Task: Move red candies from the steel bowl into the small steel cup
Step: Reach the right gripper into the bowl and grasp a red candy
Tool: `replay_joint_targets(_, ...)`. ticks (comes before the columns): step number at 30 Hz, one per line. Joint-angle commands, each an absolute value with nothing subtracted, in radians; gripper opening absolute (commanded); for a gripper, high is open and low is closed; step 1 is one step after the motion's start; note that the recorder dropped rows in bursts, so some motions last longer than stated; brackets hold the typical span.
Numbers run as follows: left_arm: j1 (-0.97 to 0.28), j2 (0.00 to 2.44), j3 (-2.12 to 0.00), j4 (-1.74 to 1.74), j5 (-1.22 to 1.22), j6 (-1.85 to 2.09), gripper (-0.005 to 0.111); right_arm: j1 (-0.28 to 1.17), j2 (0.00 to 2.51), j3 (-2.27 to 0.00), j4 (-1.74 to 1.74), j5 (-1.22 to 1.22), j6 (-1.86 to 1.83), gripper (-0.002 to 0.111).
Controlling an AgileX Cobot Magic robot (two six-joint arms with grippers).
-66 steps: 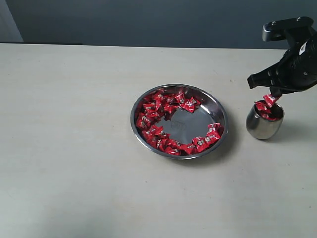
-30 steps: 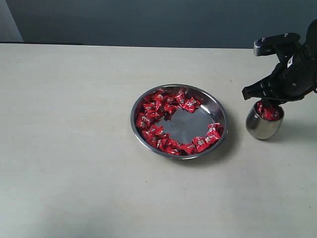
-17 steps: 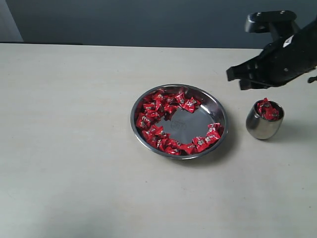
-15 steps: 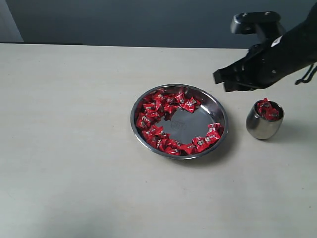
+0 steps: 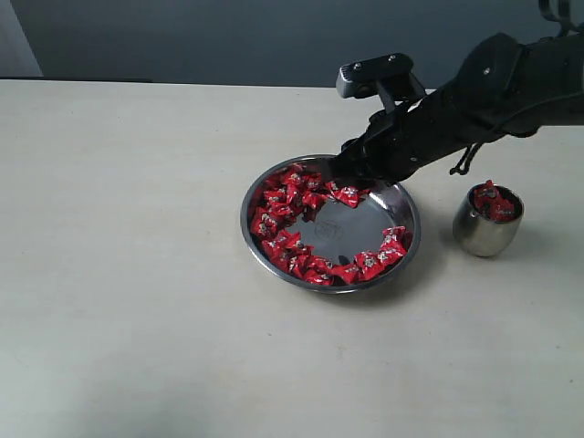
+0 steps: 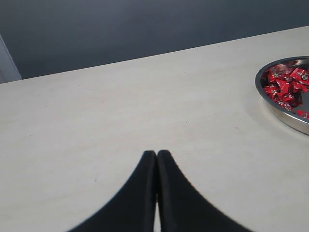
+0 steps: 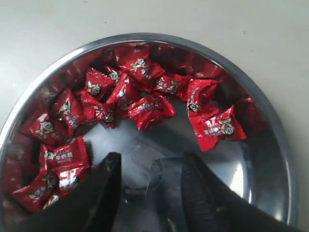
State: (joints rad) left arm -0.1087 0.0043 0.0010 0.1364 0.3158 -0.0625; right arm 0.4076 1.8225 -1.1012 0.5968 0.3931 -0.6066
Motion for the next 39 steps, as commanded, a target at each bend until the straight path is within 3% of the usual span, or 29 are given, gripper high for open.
replay_joint_targets(1, -0.112, 0.000, 0.000, 0.135, 0.310, -0.068, 0.000, 0.418, 1.893, -1.156, 0.609, 0.386, -0.625, 0.041)
replay_joint_targets(15, -0.112, 0.000, 0.000, 0.135, 0.310, -0.068, 0.000, 0.442, 2.098, -1.360, 0.598, 0.462, -0.629, 0.041)
replay_joint_targets(29, -0.112, 0.000, 0.000, 0.135, 0.310, -0.068, 0.000, 0.442, 2.170, -1.381, 0.583, 0.469, -0.629, 0.040)
replay_joint_targets(31, -0.112, 0.000, 0.000, 0.135, 0.310, -0.068, 0.000, 0.442, 2.170, -1.381, 0.575, 0.469, -0.629, 0.034)
replay_joint_targets(36, -0.112, 0.000, 0.000, 0.135, 0.310, -0.068, 0.000, 0.442, 2.168, -1.381, 0.573, 0.479, -0.629, 0.002)
replay_joint_targets(39, -0.112, 0.000, 0.000, 0.135, 0.310, -0.068, 0.000, 0.442, 2.158, -1.381, 0.573, 0.510, -0.629, -0.001)
